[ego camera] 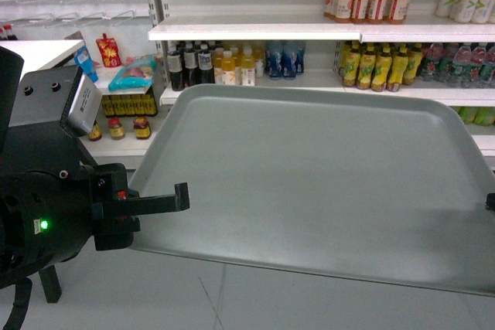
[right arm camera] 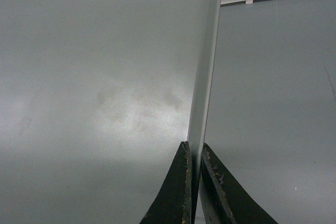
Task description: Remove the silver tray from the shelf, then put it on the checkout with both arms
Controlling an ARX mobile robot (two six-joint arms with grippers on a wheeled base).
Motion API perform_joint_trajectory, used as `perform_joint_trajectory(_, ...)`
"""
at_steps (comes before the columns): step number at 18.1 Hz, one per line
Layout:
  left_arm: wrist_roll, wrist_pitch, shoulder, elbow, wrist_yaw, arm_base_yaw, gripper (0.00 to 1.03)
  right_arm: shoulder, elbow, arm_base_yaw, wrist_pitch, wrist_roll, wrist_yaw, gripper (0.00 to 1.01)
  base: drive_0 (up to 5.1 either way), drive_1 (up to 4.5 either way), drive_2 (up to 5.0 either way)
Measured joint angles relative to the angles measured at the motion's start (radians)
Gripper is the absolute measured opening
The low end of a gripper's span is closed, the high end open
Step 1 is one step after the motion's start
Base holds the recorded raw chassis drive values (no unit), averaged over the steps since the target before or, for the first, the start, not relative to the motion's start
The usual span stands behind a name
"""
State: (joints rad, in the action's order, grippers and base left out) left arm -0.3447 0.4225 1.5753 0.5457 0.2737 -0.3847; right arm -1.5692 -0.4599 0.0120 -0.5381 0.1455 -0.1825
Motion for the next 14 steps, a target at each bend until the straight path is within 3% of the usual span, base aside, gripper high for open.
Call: perform_joint_trajectory(14,0.000,-0.003,-0.003,0.000,0.000,0.000,0.03,0.001,0.002,0.000,0.002,0.000,0.000,0.03,0.0,0.00,0.0)
